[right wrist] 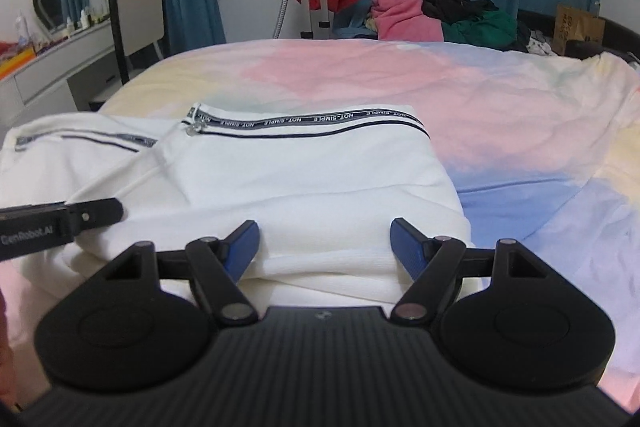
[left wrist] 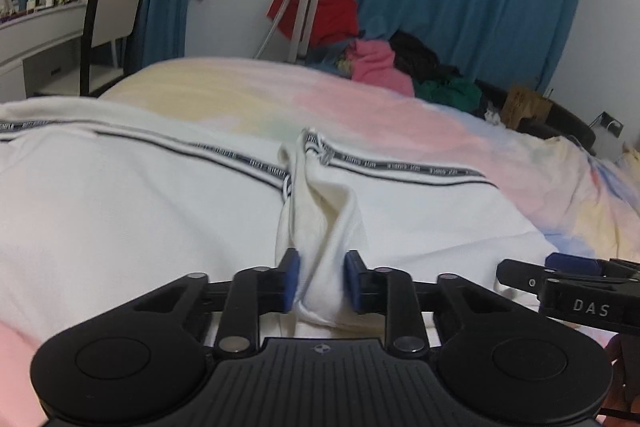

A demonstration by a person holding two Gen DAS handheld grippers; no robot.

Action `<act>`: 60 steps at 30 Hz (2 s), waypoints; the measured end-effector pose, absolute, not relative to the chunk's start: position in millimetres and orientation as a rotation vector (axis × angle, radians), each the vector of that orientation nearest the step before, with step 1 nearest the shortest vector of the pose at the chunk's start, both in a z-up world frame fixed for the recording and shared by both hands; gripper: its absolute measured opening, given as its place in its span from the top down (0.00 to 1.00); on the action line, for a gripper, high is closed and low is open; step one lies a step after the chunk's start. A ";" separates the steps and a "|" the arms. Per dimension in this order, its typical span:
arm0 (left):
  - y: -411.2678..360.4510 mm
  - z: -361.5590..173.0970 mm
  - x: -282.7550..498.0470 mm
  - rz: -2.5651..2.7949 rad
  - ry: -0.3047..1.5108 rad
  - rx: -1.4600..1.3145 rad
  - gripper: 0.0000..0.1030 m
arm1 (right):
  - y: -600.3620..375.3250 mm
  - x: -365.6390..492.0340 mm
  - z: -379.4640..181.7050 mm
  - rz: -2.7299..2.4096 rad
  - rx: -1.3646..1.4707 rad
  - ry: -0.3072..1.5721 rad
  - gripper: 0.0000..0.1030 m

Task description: Fold clothes

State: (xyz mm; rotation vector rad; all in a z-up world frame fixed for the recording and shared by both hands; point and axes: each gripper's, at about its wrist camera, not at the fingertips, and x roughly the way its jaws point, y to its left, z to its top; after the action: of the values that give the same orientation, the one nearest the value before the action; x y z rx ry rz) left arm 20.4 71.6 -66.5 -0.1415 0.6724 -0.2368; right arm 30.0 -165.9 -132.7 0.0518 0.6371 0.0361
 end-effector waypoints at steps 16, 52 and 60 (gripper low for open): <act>86.6 -74.0 28.7 -0.203 0.779 -0.202 0.77 | -165.8 37.1 -128.9 0.041 0.060 0.601 0.28; 344.4 -98.7 23.8 0.451 0.569 -1.157 0.22 | -151.0 41.3 -142.7 0.006 -0.005 0.638 0.28; 354.3 -101.3 29.3 0.473 0.496 -1.120 0.69 | -124.7 24.4 -133.1 0.142 -0.065 0.535 0.28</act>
State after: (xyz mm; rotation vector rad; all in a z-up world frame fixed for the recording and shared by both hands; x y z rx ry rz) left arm 29.3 354.3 -101.3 -1.1198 0.4963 0.4733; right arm 24.4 -124.7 -133.1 -0.0645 0.5355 0.1417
